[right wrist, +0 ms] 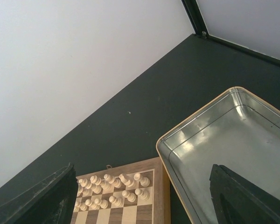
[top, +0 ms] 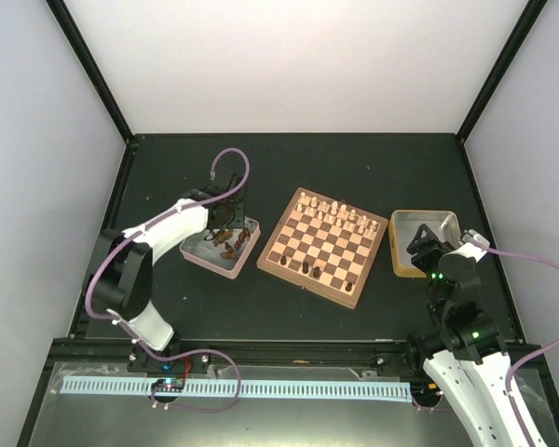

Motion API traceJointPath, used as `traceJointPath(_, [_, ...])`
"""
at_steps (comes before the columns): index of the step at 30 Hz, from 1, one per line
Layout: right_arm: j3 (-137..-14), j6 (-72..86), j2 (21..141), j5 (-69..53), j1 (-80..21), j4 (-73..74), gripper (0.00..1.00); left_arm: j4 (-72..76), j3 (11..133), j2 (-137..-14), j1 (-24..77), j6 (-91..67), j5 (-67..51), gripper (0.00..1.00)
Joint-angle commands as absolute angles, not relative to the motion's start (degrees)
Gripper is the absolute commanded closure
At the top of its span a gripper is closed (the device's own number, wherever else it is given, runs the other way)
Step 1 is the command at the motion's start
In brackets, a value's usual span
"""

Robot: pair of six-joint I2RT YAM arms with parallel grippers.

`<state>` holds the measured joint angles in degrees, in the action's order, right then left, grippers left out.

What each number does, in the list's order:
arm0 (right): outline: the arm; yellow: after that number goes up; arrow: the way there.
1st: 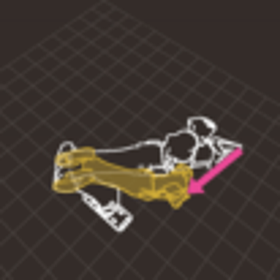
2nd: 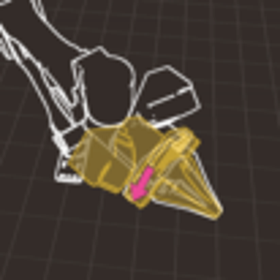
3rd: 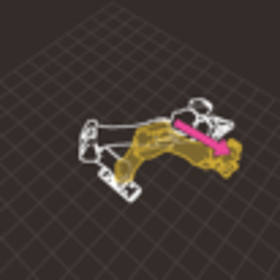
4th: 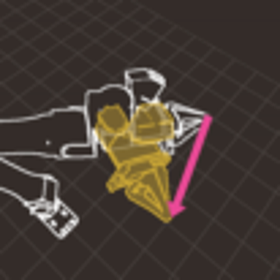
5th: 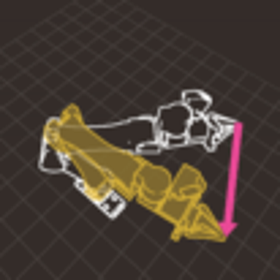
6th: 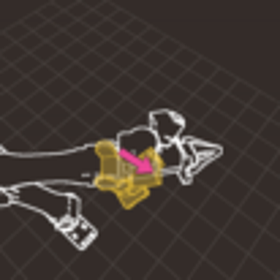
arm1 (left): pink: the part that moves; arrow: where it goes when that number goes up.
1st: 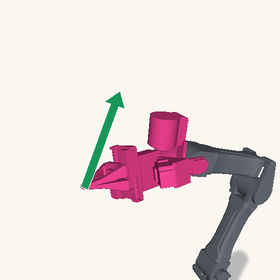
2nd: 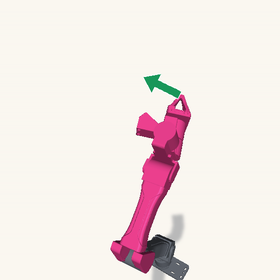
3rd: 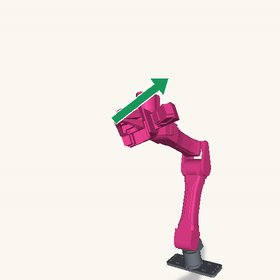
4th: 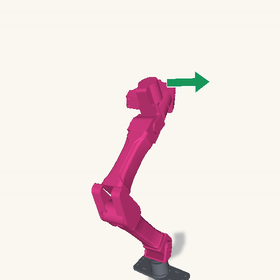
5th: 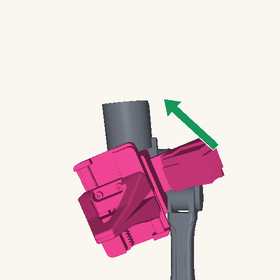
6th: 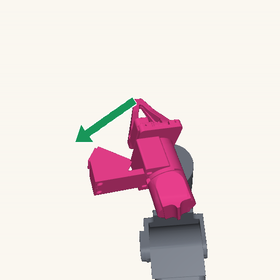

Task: Set up the chess pieces on the board
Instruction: Pick up the chess piece from the storage box.

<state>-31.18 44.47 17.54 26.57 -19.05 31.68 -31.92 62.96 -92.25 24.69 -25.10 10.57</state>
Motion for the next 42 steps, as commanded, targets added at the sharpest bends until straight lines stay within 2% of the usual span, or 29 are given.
traceJointPath(1, [-30.71,44.23,17.50,27.09,-19.34,30.44,0.21,-31.88,67.00,-96.74,22.17,-23.87,11.30,0.56])
traceJointPath(3, [-30.51,44.16,17.12,27.39,-19.35,30.65,0.21,-32.11,67.86,-98.23,21.34,-23.86,11.12,0.58])
traceJointPath(7, [-30.41,43.80,16.72,27.75,-19.41,30.85,0.20,-30.81,68.12,-100.24,19.91,-23.40,9.25,0.72])
traceJointPath(9, [-30.54,43.61,16.70,27.84,-19.33,30.93,0.20,-30.81,68.77,-101.30,19.54,-23.21,8.72,0.74])
traceJointPath(21, [-29.98,44.38,16.35,26.89,-19.28,31.09,0.20,-30.61,70.22,-105.90,18.97,-21.27,6.42,0.75])
traceJointPath(27, [-29.94,44.73,16.35,26.67,-19.33,31.03,0.20,-30.71,70.22,-106.35,18.98,-21.02,6.49,0.87])
traceJointPath(33, [-29.89,44.78,16.36,26.63,-19.34,30.89,0.20,-31.86,70.19,-104.73,18.97,-20.96,8.15,0.94])
traceJointPath(38, [-29.87,44.81,16.45,26.64,-19.34,30.87,0.20,-32.77,68.91,-99.27,19.16,-21.10,7.63,0.93])
traceJointPath(42, [-29.80,44.90,16.53,26.50,-19.34,30.65,0.20,-32.78,67.87,-97.52,19.16,-21.27,7.63,0.89])
